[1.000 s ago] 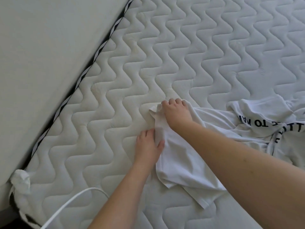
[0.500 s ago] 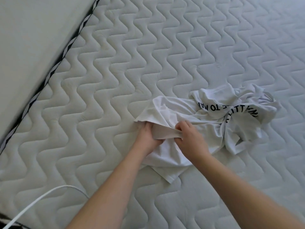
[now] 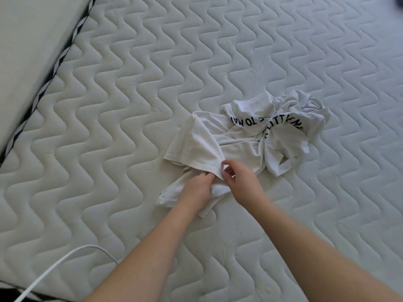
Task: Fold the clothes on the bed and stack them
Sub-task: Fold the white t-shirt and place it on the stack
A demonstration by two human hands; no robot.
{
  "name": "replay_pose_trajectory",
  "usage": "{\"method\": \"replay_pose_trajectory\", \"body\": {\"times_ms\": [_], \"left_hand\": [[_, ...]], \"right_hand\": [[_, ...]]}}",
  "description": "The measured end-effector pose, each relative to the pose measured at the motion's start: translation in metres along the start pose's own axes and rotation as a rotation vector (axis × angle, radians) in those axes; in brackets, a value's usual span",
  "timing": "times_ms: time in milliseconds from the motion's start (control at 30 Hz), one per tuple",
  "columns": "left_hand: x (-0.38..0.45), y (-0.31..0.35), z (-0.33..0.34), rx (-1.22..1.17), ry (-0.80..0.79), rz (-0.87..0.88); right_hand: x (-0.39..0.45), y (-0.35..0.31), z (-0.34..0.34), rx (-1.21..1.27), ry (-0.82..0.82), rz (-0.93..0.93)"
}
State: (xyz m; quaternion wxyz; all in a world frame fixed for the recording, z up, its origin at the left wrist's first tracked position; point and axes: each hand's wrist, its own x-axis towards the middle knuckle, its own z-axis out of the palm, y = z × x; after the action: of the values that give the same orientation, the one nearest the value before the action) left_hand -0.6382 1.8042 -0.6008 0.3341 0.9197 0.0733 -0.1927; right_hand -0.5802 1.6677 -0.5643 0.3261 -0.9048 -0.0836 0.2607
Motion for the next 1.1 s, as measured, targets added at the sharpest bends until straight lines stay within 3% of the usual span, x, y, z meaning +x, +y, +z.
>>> {"method": "replay_pose_trajectory", "body": {"times_ms": [200, 300, 400, 500, 633, 767, 867, 967, 1100], "left_hand": [[-0.025, 0.002, 0.016, -0.199, 0.161, -0.026], [-0.032, 0.002, 0.024, -0.245, 0.21, -0.033], [-0.039, 0.003, 0.029, -0.275, 0.217, -0.054], [-0.047, -0.002, 0.035, -0.133, 0.241, -0.071], [-0.056, -0.006, 0.041, 0.044, 0.266, -0.002], [-0.061, -0.011, 0.048, 0.103, 0.347, 0.054], [-0.064, -0.02, 0.052, 0.165, 0.422, 0.034], [-0.067, -0.033, 0.054, 0.202, 0.429, -0.042], [-0.069, -0.048, 0.052, 0.164, 0.422, -0.282]], "right_hand": [[-0.011, 0.004, 0.014, 0.12, -0.01, 0.026], [-0.022, 0.012, 0.019, 0.047, -0.04, -0.055], [-0.03, 0.023, 0.019, -0.031, 0.096, -0.089], [-0.033, 0.036, 0.011, 0.068, 0.251, 0.057], [-0.039, 0.069, -0.012, 0.261, 0.4, 0.397], [-0.05, 0.098, -0.024, 0.231, 0.388, 0.584], [-0.048, 0.097, -0.019, 0.113, 0.339, 0.517], [-0.037, 0.079, -0.003, -0.163, 0.303, 0.319], [-0.01, 0.038, 0.027, -0.417, 0.151, 0.065]]}}
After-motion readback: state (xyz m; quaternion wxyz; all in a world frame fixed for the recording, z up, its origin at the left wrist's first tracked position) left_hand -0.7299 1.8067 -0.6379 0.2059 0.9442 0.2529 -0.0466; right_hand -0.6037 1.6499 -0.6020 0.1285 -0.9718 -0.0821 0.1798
